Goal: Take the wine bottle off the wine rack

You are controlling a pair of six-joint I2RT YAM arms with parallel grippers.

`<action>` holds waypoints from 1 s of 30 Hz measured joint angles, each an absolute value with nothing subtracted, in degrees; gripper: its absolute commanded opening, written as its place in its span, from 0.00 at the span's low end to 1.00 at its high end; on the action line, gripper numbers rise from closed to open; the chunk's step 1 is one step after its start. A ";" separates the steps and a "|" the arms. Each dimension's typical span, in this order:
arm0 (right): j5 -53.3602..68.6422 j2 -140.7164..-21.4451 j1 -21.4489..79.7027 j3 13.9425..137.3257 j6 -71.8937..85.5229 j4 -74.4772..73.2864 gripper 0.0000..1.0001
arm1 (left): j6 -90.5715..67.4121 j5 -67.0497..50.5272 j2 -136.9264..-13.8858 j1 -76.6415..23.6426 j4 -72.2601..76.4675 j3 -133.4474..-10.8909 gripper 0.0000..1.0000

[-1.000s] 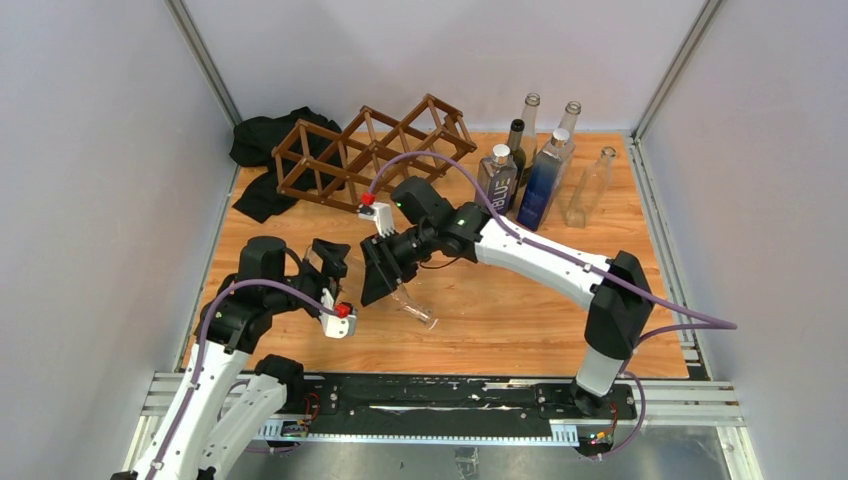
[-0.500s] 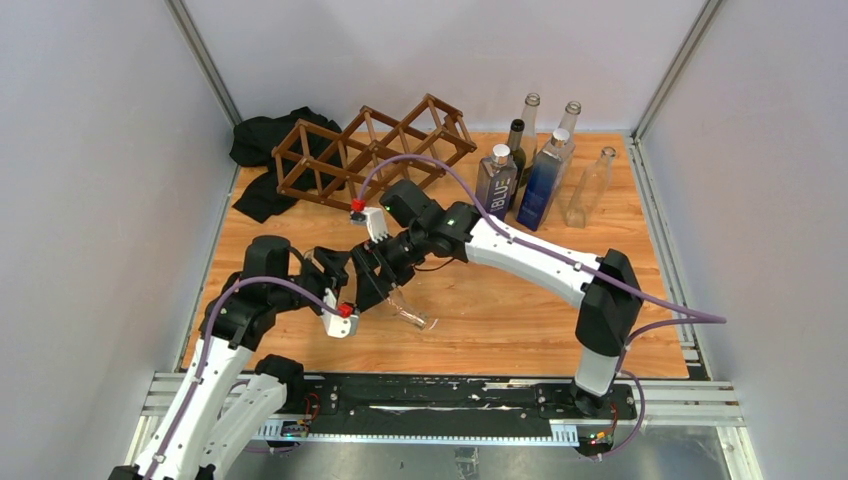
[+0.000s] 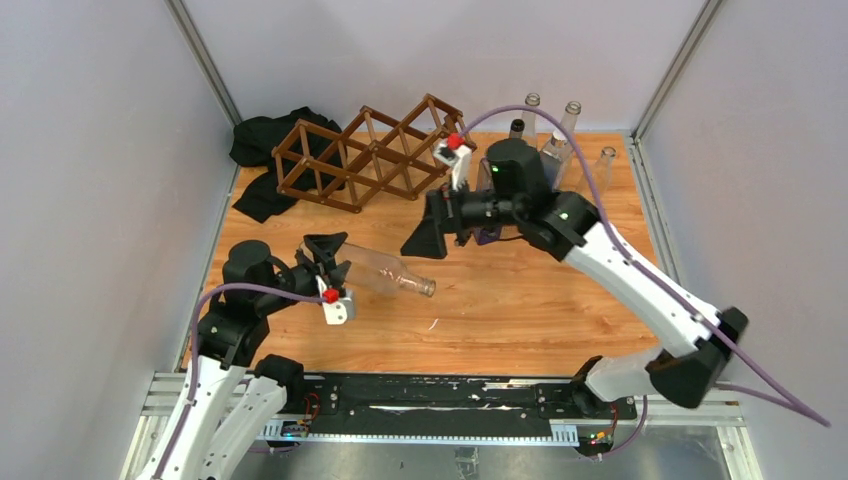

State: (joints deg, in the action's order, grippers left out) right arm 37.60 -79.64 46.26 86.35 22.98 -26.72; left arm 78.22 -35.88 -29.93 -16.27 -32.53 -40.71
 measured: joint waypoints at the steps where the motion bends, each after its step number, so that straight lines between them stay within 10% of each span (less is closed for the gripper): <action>1: 36.97 -77.30 45.28 84.82 23.16 -25.28 0.99 | 74.76 -35.92 -29.89 -16.27 -31.07 -40.99 0.00; 15: 35.92 -56.55 35.99 70.17 28.08 -9.15 1.00 | 27.14 -39.62 -35.38 -16.27 -19.94 -46.59 0.00; 30: 33.91 -68.88 50.30 66.39 25.39 7.35 1.00 | 4.14 -62.92 -44.14 -16.27 -20.01 -49.65 0.00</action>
State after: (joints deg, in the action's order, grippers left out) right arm 33.91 -68.88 50.30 66.39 25.39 7.35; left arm 4.14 -62.92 -44.14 -16.27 -20.01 -49.65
